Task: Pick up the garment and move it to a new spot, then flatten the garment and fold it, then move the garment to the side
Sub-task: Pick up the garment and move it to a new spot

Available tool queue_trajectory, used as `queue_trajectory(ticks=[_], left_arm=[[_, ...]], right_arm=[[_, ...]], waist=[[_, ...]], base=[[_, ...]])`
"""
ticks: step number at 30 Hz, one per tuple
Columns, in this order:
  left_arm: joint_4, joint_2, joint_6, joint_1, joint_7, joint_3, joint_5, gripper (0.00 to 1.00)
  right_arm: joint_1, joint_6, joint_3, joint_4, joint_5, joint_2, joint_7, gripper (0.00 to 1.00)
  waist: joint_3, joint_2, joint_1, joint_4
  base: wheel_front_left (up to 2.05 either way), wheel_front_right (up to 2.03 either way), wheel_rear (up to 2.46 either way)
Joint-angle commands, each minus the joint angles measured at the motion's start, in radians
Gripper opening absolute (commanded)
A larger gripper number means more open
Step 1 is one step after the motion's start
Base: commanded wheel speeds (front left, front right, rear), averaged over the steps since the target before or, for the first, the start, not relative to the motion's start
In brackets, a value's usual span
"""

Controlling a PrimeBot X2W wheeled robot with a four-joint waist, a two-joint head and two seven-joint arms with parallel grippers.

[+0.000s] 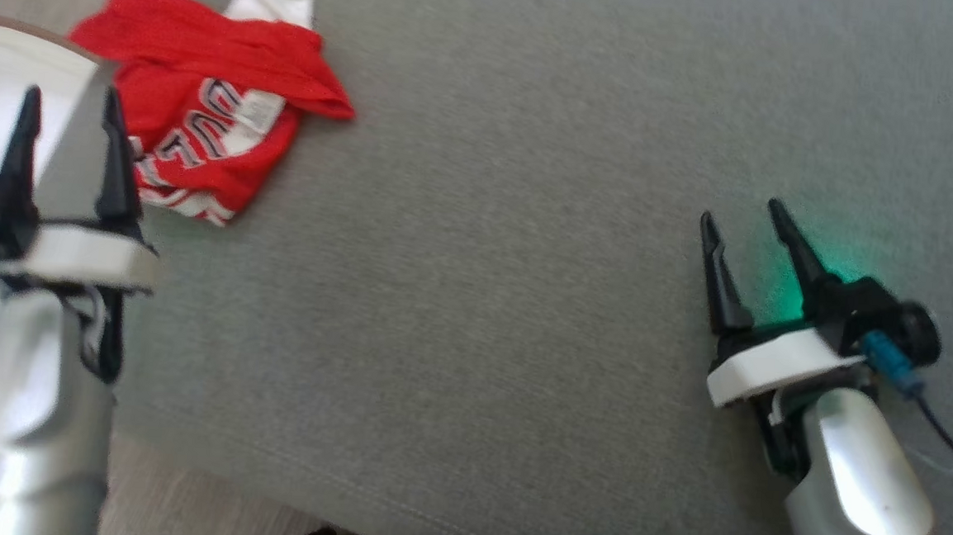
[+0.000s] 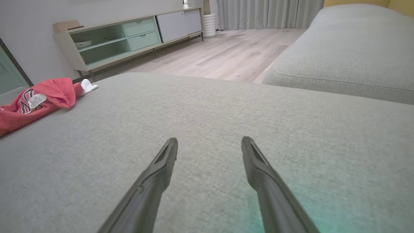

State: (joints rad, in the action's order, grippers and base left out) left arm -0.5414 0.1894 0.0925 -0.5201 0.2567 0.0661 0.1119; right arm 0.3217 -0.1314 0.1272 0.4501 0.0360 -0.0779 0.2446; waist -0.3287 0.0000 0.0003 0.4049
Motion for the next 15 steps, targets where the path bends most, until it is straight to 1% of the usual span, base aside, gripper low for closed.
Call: queue_trajectory(ticks=[1, 4, 5, 10, 13, 15], left_arm=[[-0.015, 0.059, 0.007, -0.051, 0.000, 0.028, -0.001, 1.00], [-0.115, 0.084, 0.022, -0.133, -0.028, 0.011, 0.017, 1.00], [-0.177, 0.100, 0.029, -0.177, -0.056, -0.008, 0.028, 1.00], [-0.325, 0.140, 0.036, -0.255, -0.102, -0.027, 0.067, 1.00], [-0.407, 0.154, 0.037, -0.281, -0.122, -0.029, 0.092, 1.00], [-0.454, 0.154, 0.037, -0.296, -0.134, -0.026, 0.115, 1.00]], right_arm=[[0.025, 0.001, 0.024, -0.047, -0.007, -0.003, -0.007, 1.00], [0.032, 0.001, 0.024, -0.086, -0.005, -0.016, -0.021, 1.00], [0.033, 0.001, 0.022, -0.112, -0.004, -0.024, -0.032, 1.00], [0.040, 0.001, 0.027, -0.167, 0.001, -0.041, -0.054, 1.00], [0.045, 0.001, 0.026, -0.193, 0.004, -0.046, -0.063, 1.00], [0.043, 0.001, 0.021, -0.204, 0.005, -0.050, -0.067, 1.00]], waist=[[-0.059, 0.0000, -0.0003, -0.050], [-0.092, 0.0000, -0.0003, -0.079], [-0.110, 0.0000, -0.0003, -0.096], [-0.152, 0.0000, -0.0003, -0.141], [-0.172, 0.0000, -0.0003, -0.164], [-0.180, 0.0000, -0.0003, -0.175]], base=[[0.00, 0.00, 0.00], [0.00, 0.00, 0.00], [0.00, 0.00, 0.00], [0.00, 0.00, 0.00], [0.00, 0.00, 0.00], [0.00, 0.00, 0.00]])
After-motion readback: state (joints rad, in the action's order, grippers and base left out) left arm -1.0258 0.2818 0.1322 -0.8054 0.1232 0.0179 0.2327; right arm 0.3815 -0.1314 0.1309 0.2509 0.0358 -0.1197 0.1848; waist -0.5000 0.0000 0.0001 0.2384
